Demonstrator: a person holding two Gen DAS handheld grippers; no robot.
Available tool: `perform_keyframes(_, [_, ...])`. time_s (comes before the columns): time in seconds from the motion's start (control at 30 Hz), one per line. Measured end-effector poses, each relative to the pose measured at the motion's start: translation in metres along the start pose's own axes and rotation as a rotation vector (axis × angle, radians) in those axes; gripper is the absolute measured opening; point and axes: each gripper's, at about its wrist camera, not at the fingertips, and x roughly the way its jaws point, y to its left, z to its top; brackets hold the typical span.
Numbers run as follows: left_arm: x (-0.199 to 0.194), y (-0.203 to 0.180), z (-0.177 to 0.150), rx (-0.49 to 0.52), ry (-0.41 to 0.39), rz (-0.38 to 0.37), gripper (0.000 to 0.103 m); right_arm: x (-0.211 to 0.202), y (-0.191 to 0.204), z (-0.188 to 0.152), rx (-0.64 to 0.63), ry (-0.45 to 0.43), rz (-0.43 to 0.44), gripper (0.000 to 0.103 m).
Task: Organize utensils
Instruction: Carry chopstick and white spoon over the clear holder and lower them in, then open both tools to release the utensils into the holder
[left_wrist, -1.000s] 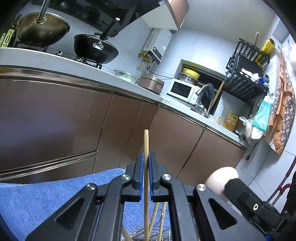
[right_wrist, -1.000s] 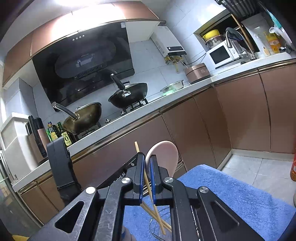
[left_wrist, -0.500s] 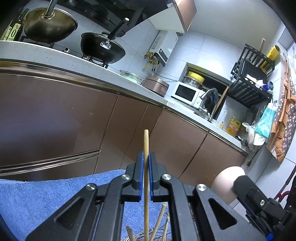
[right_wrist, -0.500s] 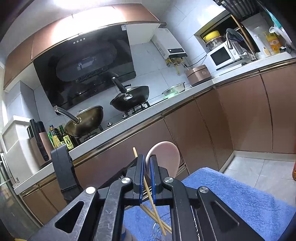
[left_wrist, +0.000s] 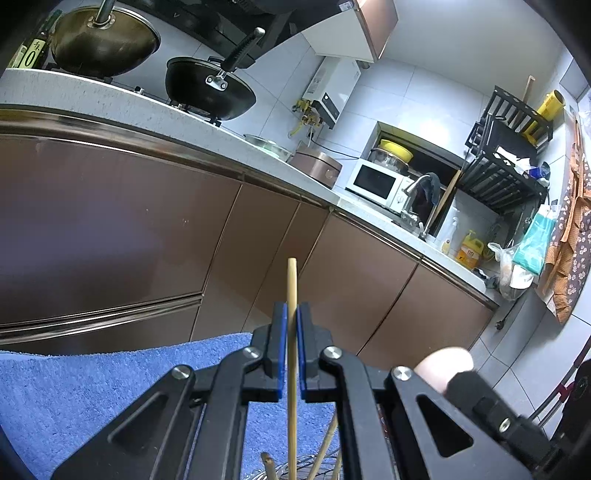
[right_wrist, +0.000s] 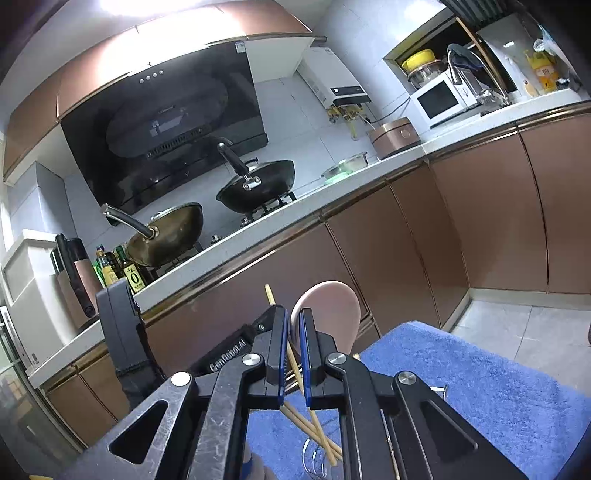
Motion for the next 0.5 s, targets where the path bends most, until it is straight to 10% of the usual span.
perform_keyframes(0.5, [-0.002,0.001,-0.014,0.001,0.001,-0.007,0.005,-0.019,-0.013,-0.016,0.037,0.034,-0.002,0.013])
